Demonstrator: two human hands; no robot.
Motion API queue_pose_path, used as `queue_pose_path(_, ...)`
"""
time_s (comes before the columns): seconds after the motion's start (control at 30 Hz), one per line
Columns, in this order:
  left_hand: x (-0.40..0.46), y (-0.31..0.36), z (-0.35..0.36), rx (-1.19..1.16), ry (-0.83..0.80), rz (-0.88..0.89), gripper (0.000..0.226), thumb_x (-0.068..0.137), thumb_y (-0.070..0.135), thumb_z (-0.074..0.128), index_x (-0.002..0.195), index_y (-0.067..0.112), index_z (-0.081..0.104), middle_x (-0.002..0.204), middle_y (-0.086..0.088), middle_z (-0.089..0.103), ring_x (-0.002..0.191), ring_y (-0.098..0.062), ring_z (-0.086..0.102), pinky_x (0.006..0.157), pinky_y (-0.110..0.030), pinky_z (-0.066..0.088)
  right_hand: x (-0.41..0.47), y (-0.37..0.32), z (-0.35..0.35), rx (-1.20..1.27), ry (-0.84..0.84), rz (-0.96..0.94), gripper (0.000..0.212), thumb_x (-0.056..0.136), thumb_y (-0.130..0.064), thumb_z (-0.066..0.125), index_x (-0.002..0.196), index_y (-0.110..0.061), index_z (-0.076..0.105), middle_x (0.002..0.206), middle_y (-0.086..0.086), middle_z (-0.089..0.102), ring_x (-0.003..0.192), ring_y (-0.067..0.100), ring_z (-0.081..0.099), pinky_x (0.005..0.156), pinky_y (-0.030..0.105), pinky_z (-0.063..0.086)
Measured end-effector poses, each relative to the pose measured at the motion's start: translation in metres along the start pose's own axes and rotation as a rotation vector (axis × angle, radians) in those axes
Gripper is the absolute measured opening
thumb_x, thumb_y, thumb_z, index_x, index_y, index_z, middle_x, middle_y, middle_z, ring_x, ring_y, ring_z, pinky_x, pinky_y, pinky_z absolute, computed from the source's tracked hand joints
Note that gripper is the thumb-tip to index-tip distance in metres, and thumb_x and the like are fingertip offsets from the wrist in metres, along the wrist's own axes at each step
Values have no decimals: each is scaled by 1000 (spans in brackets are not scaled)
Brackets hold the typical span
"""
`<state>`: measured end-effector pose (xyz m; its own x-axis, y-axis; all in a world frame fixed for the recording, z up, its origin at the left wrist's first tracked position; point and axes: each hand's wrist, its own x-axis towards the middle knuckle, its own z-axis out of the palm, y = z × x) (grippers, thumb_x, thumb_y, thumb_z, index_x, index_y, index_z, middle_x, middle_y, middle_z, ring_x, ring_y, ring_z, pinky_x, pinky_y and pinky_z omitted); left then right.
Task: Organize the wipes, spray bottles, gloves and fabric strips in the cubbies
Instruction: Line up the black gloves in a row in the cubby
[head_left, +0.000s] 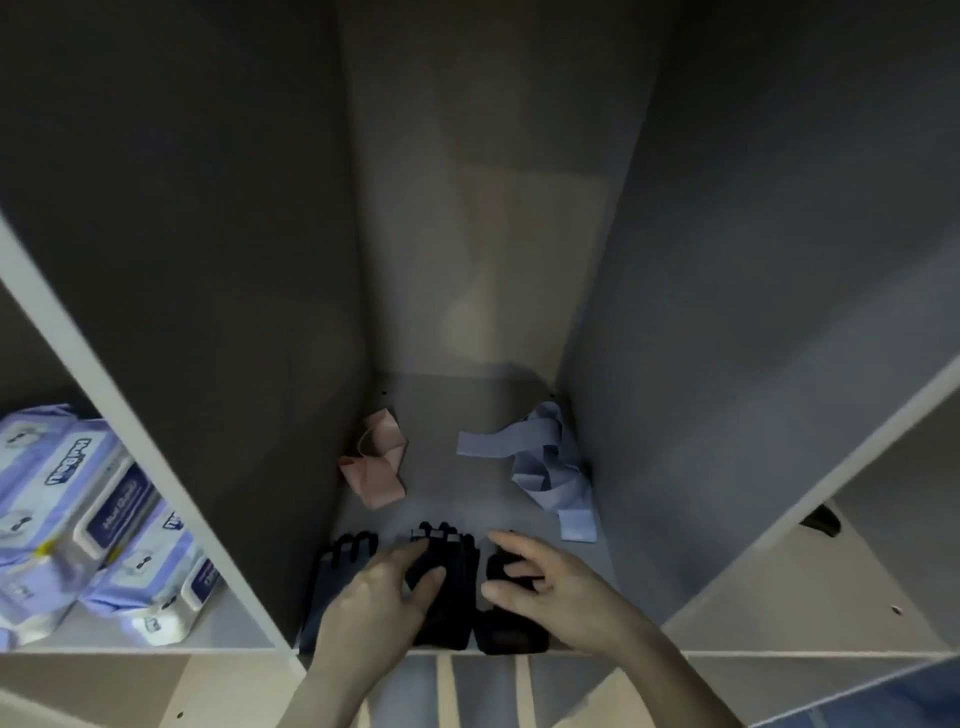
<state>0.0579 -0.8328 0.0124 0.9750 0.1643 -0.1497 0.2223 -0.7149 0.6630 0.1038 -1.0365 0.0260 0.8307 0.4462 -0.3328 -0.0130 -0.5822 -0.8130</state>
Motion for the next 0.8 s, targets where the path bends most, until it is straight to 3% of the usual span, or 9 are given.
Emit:
queue_pose_path(0.2,-27,53,2,-95,-51,142,34,88,49,55,123,48,54,118,17,63,108,3,59,87,-18,45,-52,-2,-18,188,170,19,45,62,-61,67,105,-54,59,116,-19,65,105,-5,61,96,22,48)
queue_pose_path(0.3,-35,70,17,-155,-120,139,29,84,48,60,114,50,60,110,19,66,100,4,62,89,-24,50,-84,11,-34,198,269,34,30,75,-44,70,103,-49,63,106,-18,69,104,0,63,93,22,49)
queue_pose_path(0.4,-46,95,28,-193,-171,135,30,78,43,70,82,70,58,97,22,68,92,4,65,89,-27,52,-104,31,-52,202,372,39,37,74,-39,71,110,-38,62,77,-33,64,93,-3,62,97,26,47)
queue_pose_path(0.47,-52,111,43,-187,-188,153,33,77,44,70,73,71,52,97,21,70,90,7,65,90,-26,52,-112,51,-67,183,440,51,37,67,-49,72,103,-48,64,63,-38,56,96,1,63,101,31,47)
queue_pose_path(0.57,-60,140,63,-179,-185,154,33,77,48,69,69,73,50,93,24,68,79,20,59,80,-10,48,-122,66,-90,178,447,26,37,66,-48,72,100,-60,62,92,-27,68,99,5,65,95,30,51)
queue_pose_path(0.63,-65,164,83,-144,-183,170,51,77,48,69,67,86,37,89,33,62,76,27,53,72,-1,43,-132,77,-111,175,404,6,38,74,-34,74,103,-56,62,108,-15,70,98,-1,65,91,21,51)
queue_pose_path(0.7,-68,185,108,-161,-151,179,53,78,48,68,70,88,34,91,33,61,85,20,58,77,-6,45,-140,97,-135,160,381,3,43,75,-33,75,108,-54,59,113,-16,67,102,-7,62,95,20,49)
queue_pose_path(0.8,-70,220,149,-240,-150,142,28,72,58,65,87,76,50,102,28,65,101,5,61,90,-23,50,-153,139,-175,108,363,-12,43,72,-40,75,106,-59,57,113,-18,67,105,-8,60,97,23,48)
